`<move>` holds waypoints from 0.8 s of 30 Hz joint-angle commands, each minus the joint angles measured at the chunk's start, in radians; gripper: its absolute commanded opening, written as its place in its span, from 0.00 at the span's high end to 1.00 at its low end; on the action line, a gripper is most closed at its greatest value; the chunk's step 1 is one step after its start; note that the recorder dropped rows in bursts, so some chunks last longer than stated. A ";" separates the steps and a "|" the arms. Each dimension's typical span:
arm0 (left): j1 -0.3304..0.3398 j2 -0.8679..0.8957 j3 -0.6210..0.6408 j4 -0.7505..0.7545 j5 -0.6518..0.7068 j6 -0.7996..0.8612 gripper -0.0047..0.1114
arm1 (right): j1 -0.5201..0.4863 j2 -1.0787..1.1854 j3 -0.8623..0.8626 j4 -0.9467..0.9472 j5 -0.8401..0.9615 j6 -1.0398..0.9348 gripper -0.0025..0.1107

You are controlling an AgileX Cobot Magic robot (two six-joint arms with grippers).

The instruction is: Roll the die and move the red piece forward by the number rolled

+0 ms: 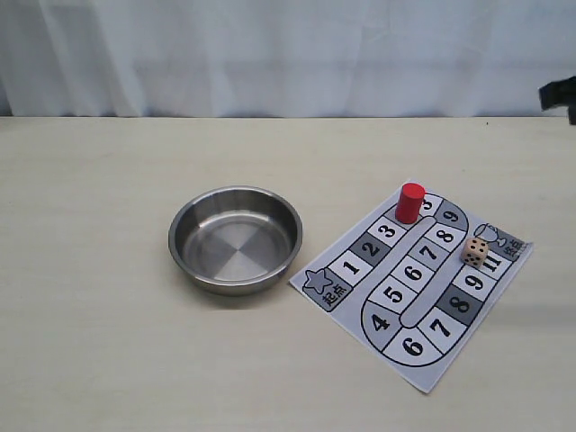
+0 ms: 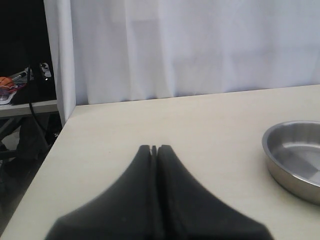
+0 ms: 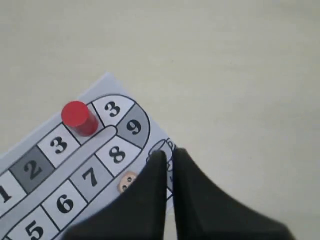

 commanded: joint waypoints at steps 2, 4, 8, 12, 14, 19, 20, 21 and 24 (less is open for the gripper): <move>-0.001 -0.001 0.002 -0.003 -0.012 -0.005 0.96 | -0.004 -0.327 0.001 -0.010 0.071 -0.010 0.94; -0.001 -0.001 0.002 -0.003 -0.012 -0.005 0.96 | -0.004 -0.439 0.001 -0.010 0.086 -0.010 0.94; -0.001 -0.001 0.002 -0.003 -0.012 -0.005 0.96 | -0.004 -0.619 0.001 -0.003 0.151 -0.010 0.94; -0.001 -0.001 0.002 -0.003 -0.012 -0.005 0.96 | -0.004 -0.791 0.001 -0.003 0.261 -0.010 0.94; -0.001 -0.001 0.002 -0.003 -0.012 -0.005 0.96 | -0.001 -0.861 0.001 -0.003 0.302 -0.010 0.94; -0.001 -0.001 0.002 -0.003 -0.012 -0.005 0.96 | -0.001 -1.025 0.001 0.008 0.371 -0.010 0.94; -0.001 -0.001 0.002 -0.003 -0.012 -0.005 0.96 | -0.001 -1.055 0.001 0.008 0.383 -0.010 0.94; -0.001 -0.001 0.002 -0.003 -0.012 -0.005 0.96 | -0.001 -1.083 0.001 0.008 0.394 -0.010 0.94; -0.001 -0.001 0.002 -0.003 -0.012 -0.005 0.96 | -0.001 -1.198 0.003 0.008 0.427 -0.010 0.94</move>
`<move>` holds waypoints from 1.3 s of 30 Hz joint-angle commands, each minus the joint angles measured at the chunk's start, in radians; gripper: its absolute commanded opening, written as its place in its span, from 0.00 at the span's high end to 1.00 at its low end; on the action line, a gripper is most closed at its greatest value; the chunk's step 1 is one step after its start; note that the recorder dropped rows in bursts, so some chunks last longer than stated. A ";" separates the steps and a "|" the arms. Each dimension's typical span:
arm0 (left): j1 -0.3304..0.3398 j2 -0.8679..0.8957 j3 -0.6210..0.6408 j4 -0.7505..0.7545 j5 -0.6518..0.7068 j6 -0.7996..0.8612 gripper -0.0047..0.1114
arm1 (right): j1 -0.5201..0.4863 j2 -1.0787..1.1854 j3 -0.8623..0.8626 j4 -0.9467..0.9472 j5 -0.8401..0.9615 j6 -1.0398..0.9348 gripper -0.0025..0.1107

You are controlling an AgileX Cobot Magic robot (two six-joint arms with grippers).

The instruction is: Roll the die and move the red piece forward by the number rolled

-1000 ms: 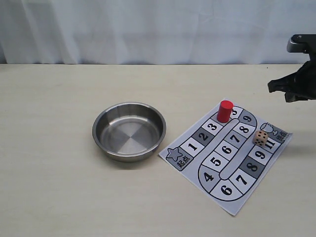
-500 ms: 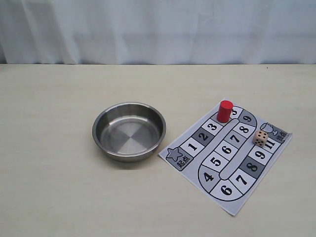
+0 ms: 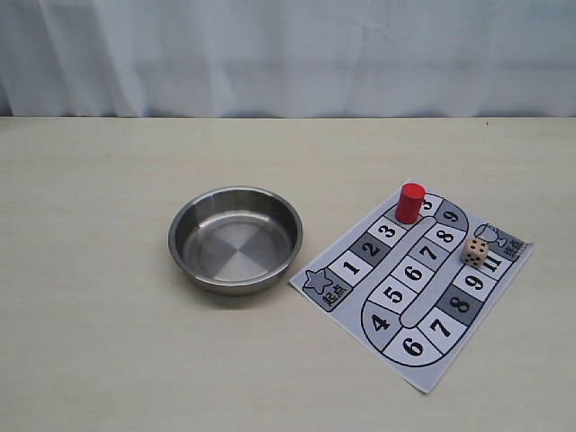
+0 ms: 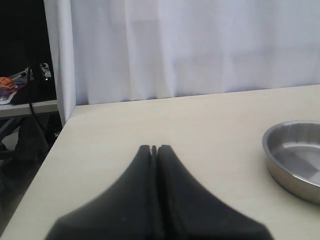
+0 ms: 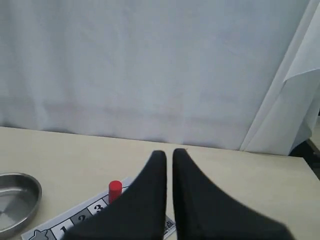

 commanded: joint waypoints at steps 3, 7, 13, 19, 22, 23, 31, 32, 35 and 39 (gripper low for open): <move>-0.001 -0.001 0.002 -0.003 -0.012 -0.005 0.96 | -0.001 -0.181 0.024 0.020 0.044 -0.006 0.94; -0.001 -0.001 0.002 -0.003 -0.012 -0.005 0.96 | -0.001 -0.275 0.084 0.039 0.026 -0.010 0.94; -0.001 -0.001 0.002 -0.003 -0.012 -0.005 0.96 | 0.031 -0.330 0.113 0.042 -0.011 -0.010 0.94; -0.001 -0.001 0.002 -0.003 -0.012 -0.005 0.96 | 0.084 -0.336 0.113 0.001 0.028 -0.010 0.94; -0.001 -0.001 0.002 -0.003 -0.012 -0.005 0.96 | 0.084 -0.336 0.113 0.002 0.030 -0.010 0.94; -0.001 -0.001 0.002 -0.003 -0.012 -0.005 0.96 | 0.084 -0.336 0.115 0.002 0.026 -0.010 0.94; -0.001 -0.001 0.002 -0.003 -0.012 -0.005 0.96 | 0.084 -0.336 0.241 -0.002 -0.073 -0.010 0.94; -0.001 -0.001 0.002 -0.003 -0.012 -0.005 0.96 | 0.084 -0.336 0.268 -0.002 -0.089 -0.010 0.94; -0.001 -0.001 0.002 -0.003 -0.012 -0.005 0.96 | 0.084 -0.336 0.351 -0.002 -0.149 -0.010 0.94; -0.001 -0.001 0.002 -0.003 -0.012 -0.005 0.96 | 0.084 -0.336 0.455 0.002 -0.259 -0.002 0.94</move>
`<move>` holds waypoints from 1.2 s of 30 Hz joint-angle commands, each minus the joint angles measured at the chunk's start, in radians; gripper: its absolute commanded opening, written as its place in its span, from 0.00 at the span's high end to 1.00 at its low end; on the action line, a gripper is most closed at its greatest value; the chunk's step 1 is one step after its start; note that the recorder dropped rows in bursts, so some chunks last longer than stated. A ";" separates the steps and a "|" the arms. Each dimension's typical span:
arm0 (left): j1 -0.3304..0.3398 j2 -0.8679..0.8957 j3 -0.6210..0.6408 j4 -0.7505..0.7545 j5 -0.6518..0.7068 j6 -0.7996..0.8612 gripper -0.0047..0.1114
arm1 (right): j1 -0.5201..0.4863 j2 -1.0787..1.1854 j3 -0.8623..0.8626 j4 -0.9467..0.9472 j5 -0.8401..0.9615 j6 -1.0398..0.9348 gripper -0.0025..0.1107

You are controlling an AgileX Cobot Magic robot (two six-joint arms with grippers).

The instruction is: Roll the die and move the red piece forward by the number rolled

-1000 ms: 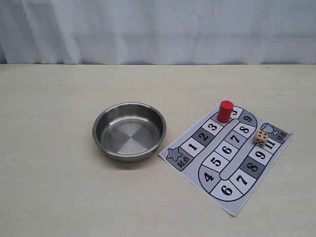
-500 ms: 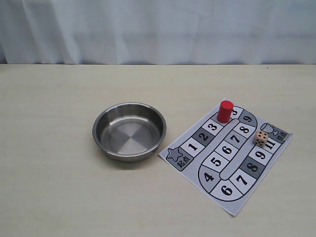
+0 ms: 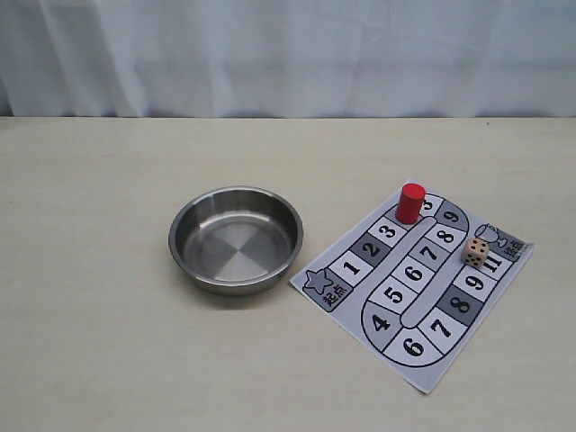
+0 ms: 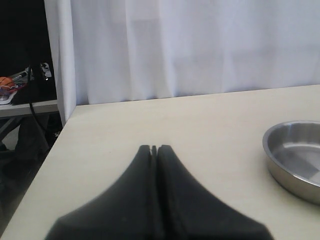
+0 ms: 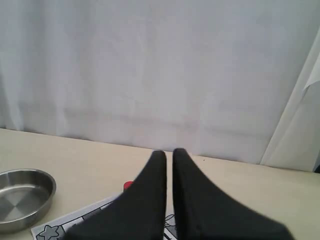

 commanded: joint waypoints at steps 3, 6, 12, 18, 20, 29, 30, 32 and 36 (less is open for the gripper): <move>-0.001 -0.001 0.002 -0.003 -0.012 -0.005 0.96 | 0.004 -0.002 0.175 -0.004 -0.228 0.002 0.94; -0.001 -0.001 0.002 -0.003 -0.012 -0.005 0.96 | 0.004 -0.002 0.255 -0.004 -0.293 0.002 0.94; -0.001 -0.001 0.002 -0.003 -0.012 -0.005 0.96 | 0.004 -0.002 0.384 0.015 -0.438 -0.009 0.94; -0.001 -0.001 0.002 -0.003 -0.012 -0.005 0.96 | 0.004 -0.002 0.476 0.007 -0.659 -0.016 0.94; -0.001 -0.001 0.002 -0.003 -0.012 -0.005 0.96 | 0.004 -0.002 0.493 0.007 -0.682 -0.016 0.94; -0.001 -0.001 0.002 -0.003 -0.012 -0.005 0.96 | 0.004 -0.002 0.613 0.007 -0.752 -0.068 0.94; -0.001 -0.001 0.002 -0.003 -0.012 -0.005 0.96 | 0.004 -0.002 0.628 0.007 -0.757 -0.084 0.94; -0.001 -0.001 0.002 -0.003 -0.012 -0.005 0.96 | 0.004 -0.002 0.663 0.007 -0.761 -0.089 0.94; -0.001 -0.001 0.002 -0.003 -0.012 -0.005 0.96 | 0.004 -0.002 0.731 0.000 -0.774 -0.081 0.94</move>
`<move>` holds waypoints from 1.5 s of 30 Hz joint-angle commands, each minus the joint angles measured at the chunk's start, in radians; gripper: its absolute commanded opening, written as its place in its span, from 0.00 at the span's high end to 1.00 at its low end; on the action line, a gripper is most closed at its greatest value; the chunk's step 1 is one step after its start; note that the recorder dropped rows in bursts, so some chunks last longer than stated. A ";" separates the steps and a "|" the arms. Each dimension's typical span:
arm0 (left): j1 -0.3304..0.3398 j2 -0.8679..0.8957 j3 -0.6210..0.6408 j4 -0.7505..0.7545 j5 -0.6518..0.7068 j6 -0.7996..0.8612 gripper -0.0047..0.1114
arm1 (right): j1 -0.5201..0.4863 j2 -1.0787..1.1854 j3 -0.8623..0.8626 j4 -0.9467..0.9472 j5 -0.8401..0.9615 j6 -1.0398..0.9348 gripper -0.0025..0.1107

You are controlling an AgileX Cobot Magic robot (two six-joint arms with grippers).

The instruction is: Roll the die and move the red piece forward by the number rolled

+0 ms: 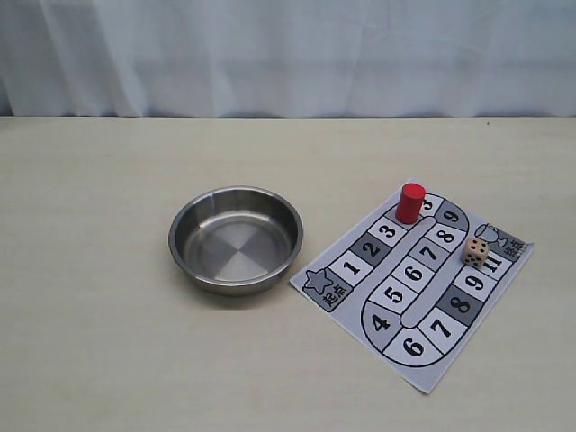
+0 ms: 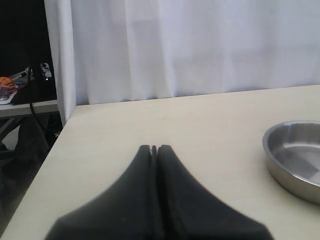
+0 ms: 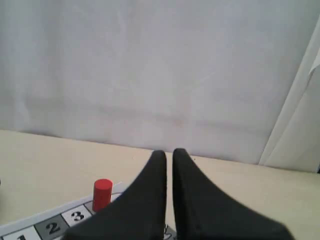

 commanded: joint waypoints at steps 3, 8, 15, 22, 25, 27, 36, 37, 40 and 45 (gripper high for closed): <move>-0.001 -0.001 0.002 -0.003 -0.012 -0.005 0.96 | 0.004 -0.004 0.109 -0.010 -0.046 0.031 0.94; -0.001 -0.001 0.002 -0.003 -0.012 -0.005 0.96 | 0.004 -0.004 0.133 -0.012 -0.057 0.104 0.94; -0.001 -0.001 0.002 -0.003 -0.012 -0.005 0.96 | 0.004 -0.004 0.133 -0.091 -0.036 0.182 0.94; -0.001 -0.001 0.002 -0.003 -0.012 -0.005 0.96 | 0.004 -0.004 0.133 -0.091 -0.019 0.201 0.94; -0.001 -0.001 0.002 -0.003 -0.012 -0.005 0.96 | 0.004 -0.004 0.133 -0.103 -0.012 0.201 0.94; -0.001 -0.001 0.002 -0.003 -0.012 -0.005 0.96 | 0.004 -0.004 0.133 -0.103 -0.012 0.201 0.94; -0.001 -0.001 0.002 -0.003 -0.012 -0.005 0.96 | 0.004 -0.004 0.133 -0.103 -0.012 0.201 0.94; -0.001 -0.001 0.002 -0.003 -0.012 -0.005 0.96 | 0.004 -0.004 0.133 -0.103 -0.012 0.201 0.94; -0.001 -0.001 0.002 -0.003 -0.012 -0.005 0.96 | 0.004 -0.004 0.133 -0.103 -0.012 0.201 0.94; -0.001 -0.001 0.002 -0.003 -0.012 -0.005 0.96 | 0.004 -0.004 0.133 -0.103 -0.012 0.201 0.94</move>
